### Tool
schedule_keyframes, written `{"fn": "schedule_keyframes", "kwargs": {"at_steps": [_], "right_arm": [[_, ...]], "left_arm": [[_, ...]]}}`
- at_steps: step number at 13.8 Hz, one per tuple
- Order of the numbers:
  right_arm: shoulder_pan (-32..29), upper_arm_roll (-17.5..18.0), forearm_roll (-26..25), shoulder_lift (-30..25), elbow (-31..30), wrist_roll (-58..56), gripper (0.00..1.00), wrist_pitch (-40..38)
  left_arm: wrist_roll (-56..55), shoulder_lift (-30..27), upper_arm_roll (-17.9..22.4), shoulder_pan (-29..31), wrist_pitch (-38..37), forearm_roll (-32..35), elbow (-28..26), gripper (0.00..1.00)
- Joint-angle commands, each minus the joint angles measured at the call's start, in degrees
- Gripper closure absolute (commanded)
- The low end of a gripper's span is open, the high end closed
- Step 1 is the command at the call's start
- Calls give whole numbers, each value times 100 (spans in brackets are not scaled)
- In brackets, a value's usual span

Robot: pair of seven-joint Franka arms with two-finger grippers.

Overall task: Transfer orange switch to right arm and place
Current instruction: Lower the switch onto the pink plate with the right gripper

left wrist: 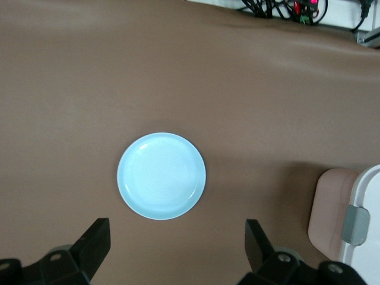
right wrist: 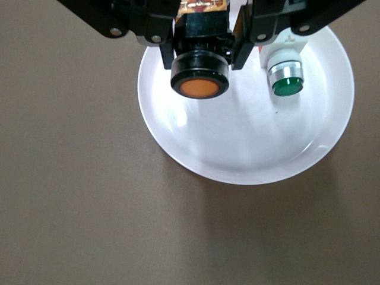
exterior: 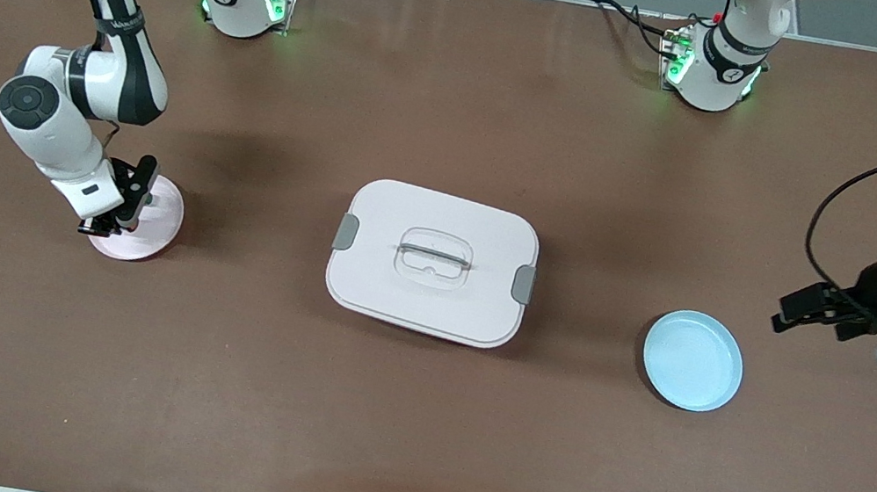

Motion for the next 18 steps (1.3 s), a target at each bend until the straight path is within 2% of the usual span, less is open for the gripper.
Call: {"fn": "schedule_keyframes", "kwargs": {"at_steps": [1, 6, 8, 9, 14, 15, 17, 18], "right_arm": [[-179, 88, -124, 66, -82, -65, 100, 194], [-188, 96, -90, 347, -73, 40, 100, 326], [-179, 96, -81, 453, -65, 154, 100, 361], [-179, 96, -81, 479, -65, 163, 100, 413], [-144, 96, -72, 594, -65, 374, 100, 501], [-144, 96, -72, 611, -56, 374, 100, 528], [-109, 96, -80, 629, -38, 374, 100, 537], [-30, 96, -115, 629, -30, 365, 66, 537]], "left_arm": [[30, -317, -34, 95, -211, 97, -22, 0], [47, -352, -34, 209, -334, 97, 171, 0], [39, -326, 53, 70, -334, 97, 215, 0], [47, -335, 341, -183, -334, 97, 259, 0], [4, -317, 2379, -2230, -431, 97, 312, 0], [-5, -309, 2513, -2329, -431, 97, 321, 0], [12, -326, 2436, -2165, -440, 106, 321, 0], [12, -344, 2227, -2024, -501, 98, 321, 0]]}}
